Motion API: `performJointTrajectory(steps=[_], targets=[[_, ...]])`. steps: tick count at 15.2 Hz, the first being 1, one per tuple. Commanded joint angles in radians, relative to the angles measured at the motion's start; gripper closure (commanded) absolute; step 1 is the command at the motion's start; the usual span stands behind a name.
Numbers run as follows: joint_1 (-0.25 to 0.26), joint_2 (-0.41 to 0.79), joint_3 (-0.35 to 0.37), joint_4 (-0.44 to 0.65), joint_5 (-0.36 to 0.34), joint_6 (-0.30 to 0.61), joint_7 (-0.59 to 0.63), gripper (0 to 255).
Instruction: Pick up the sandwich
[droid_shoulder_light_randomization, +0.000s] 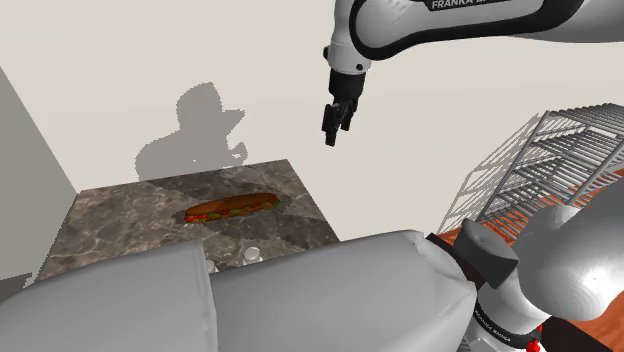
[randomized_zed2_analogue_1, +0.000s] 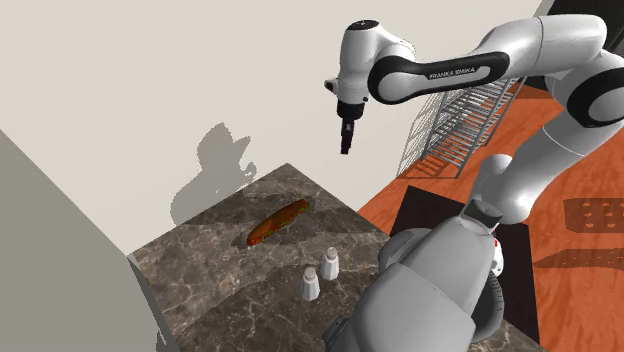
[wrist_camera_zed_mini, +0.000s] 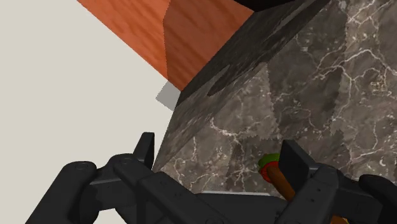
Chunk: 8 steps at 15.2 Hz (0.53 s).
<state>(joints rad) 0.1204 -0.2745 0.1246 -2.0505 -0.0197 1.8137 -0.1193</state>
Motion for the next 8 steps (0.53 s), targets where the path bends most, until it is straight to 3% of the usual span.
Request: performJointTrajectory(steps=[1, 8], targets=[[0.016, 0.081, 0.017, 0.054, -0.007, 0.019, -0.026, 0], [0.067, 0.320, 0.071, 0.225, -0.048, 0.052, -0.116, 0]])
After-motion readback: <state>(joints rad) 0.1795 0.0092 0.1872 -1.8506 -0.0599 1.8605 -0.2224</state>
